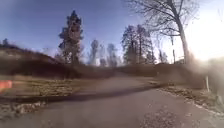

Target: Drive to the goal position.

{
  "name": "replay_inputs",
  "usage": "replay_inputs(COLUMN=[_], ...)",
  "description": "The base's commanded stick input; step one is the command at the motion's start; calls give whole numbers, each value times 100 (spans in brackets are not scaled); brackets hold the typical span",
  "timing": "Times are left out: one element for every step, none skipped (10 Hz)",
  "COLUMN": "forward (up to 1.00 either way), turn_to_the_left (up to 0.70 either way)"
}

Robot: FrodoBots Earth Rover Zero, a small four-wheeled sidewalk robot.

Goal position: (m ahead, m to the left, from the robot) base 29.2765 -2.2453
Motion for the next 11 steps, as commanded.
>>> replay_inputs(forward=[100,100,100,100,100,100,100,100,100,100,100], turn_to_the_left=[-24,0,0,0,0,0,0,0,0,0,0])
